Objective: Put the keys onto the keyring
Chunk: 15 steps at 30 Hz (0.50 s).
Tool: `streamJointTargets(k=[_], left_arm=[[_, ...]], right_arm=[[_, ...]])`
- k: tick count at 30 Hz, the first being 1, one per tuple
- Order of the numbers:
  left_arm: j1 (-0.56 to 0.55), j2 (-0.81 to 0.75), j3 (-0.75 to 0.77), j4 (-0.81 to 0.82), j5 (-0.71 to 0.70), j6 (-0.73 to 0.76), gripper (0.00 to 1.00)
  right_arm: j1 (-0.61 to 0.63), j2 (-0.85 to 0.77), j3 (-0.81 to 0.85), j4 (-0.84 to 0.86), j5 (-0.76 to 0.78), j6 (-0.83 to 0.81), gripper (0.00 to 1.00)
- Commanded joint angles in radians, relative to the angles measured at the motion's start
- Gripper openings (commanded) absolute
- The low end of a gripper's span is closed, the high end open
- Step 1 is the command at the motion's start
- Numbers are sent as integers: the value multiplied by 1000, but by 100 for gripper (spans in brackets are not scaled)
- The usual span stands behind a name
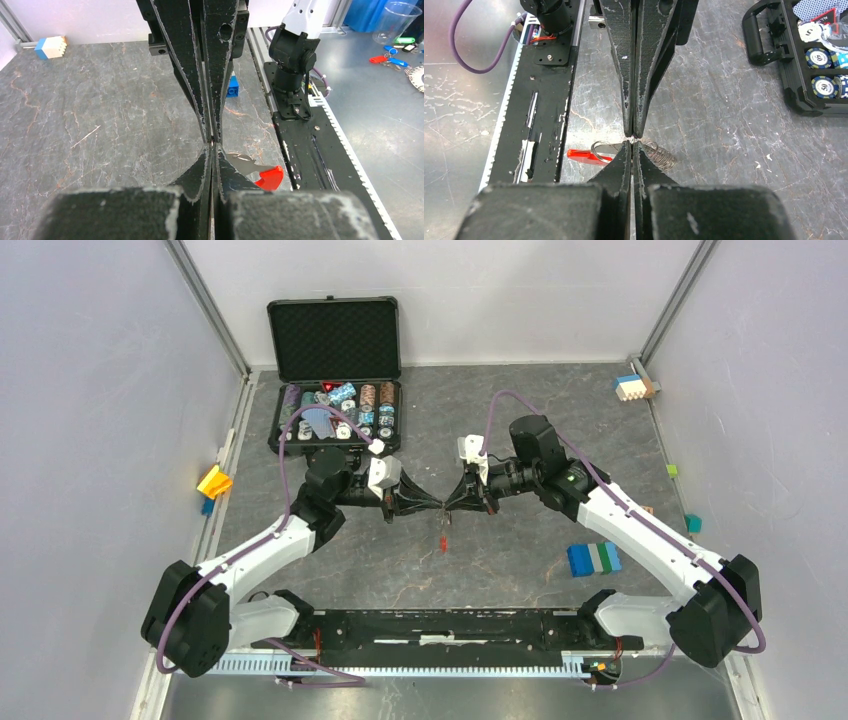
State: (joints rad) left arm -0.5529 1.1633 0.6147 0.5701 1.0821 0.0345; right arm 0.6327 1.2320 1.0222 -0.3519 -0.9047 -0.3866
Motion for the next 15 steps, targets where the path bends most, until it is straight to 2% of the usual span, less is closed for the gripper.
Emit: streamJointTargets(k=[1,7,10,15], left_arm=[[2,-5,15,-27,16,31,2],[0,3,96,-312,-25,255,2],[1,13,150,-442,-35,346,8],[-5,30,193,-542,-45,434,14]], right_arm=[[-1,-11,23,24,52,8,0],[40,32,104,-79,136,-38,0],[68,56,151,-139,186,-72,0],[96,78,200,-189,239,-94,0]])
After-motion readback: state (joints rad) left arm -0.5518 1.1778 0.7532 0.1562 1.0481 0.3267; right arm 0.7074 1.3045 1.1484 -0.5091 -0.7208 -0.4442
